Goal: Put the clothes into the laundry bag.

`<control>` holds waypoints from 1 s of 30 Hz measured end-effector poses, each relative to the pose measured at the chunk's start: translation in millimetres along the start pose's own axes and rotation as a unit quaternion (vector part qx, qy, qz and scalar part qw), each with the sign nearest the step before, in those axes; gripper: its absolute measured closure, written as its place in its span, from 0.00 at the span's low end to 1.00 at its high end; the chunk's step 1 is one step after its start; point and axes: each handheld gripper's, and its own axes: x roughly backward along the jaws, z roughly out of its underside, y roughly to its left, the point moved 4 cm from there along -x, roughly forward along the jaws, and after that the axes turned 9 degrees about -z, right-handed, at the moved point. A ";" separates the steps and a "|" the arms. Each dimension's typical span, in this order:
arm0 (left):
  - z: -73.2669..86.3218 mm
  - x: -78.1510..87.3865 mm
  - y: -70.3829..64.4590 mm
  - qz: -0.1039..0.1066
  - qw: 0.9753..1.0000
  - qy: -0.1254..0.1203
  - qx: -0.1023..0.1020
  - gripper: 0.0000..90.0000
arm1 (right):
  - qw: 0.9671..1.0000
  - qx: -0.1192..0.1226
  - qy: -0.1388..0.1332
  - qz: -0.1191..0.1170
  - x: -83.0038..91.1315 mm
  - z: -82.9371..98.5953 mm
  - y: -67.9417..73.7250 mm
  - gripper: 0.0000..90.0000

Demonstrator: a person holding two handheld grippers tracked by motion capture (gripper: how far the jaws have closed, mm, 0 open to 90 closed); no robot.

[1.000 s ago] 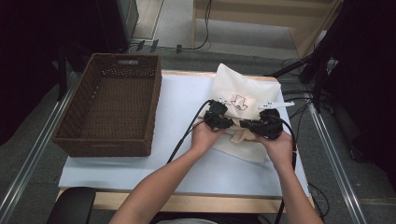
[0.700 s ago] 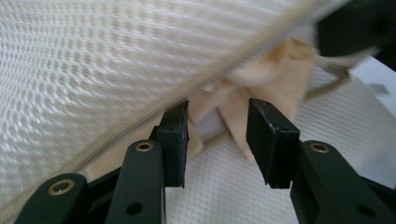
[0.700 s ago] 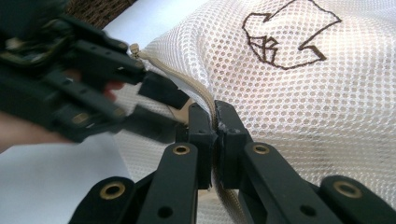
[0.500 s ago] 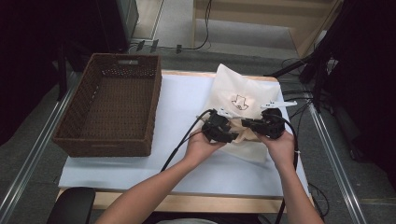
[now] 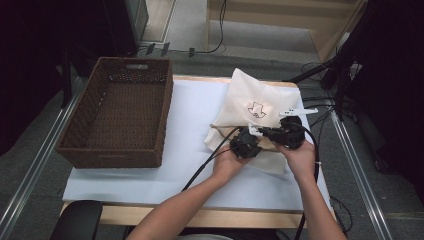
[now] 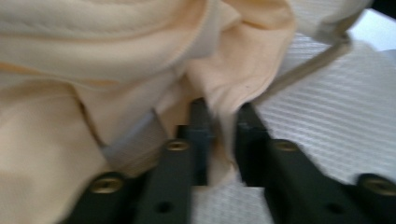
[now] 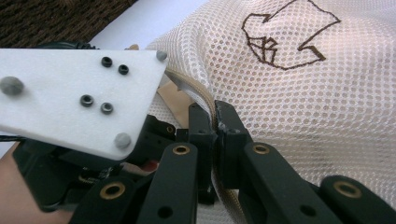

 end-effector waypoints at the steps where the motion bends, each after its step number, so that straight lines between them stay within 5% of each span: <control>1: -0.7 0.6 2.1 0.003 1.000 0.006 0.003 0.98 | 1.000 0.000 0.000 0.000 0.2 0.1 0.0 0.98; 9: -23.2 19.6 40.0 -0.022 0.998 -0.014 0.056 1.00 | 1.000 0.001 -0.007 0.000 2.8 -0.6 -0.5 0.98; 15: -34.3 16.9 56.1 -0.037 0.994 -0.030 0.099 1.00 | 1.000 -0.001 -0.010 -0.005 3.2 -1.6 -0.2 0.98; 30: -32.0 -16.9 58.4 -0.065 0.994 -0.009 0.083 0.98 | 1.000 -0.007 0.016 -0.005 -6.2 3.4 -3.0 0.98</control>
